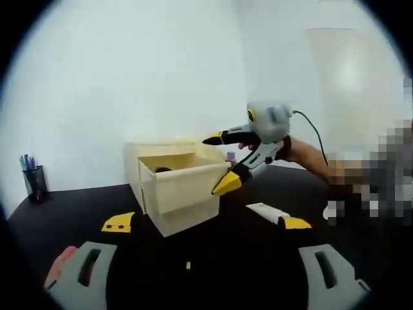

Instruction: Open the drawer, pick up the cosmetic bottles from the table one by one, place them into the drawer, release the gripper, close the drawer, and move the gripper away

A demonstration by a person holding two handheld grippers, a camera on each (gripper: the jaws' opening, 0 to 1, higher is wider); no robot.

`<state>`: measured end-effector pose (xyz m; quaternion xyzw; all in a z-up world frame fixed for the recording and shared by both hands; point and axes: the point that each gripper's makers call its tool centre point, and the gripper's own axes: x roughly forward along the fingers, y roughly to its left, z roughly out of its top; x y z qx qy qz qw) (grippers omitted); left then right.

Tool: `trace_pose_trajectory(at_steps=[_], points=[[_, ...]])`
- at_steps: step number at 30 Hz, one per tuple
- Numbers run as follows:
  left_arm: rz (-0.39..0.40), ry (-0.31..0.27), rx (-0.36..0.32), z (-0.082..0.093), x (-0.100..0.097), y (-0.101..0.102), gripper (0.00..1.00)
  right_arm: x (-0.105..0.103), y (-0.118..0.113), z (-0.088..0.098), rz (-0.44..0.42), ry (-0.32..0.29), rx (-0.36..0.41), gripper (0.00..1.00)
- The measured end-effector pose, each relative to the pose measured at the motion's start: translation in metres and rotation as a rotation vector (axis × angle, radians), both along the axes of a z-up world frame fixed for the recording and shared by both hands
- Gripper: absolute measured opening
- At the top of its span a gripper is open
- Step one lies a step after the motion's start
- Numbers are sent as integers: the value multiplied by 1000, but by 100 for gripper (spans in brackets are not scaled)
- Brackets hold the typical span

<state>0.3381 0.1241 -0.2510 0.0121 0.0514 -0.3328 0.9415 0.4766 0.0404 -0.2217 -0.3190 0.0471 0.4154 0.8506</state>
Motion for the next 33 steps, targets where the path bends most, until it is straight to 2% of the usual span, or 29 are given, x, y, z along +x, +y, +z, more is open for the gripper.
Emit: trace_pose_trajectory(at_steps=[16, 28, 33], points=[[1, 3, 1, -2, 0, 0, 88, 14, -3, 1, -37, -12, -19, 93], [1, 5, 7, -3, 0, 0, 88, 26, -5, 3, -61, -6, -1, 92], [1, 6, 8, -3, 0, 0, 88, 34, -7, -1, -70, 28, 16, 92]])
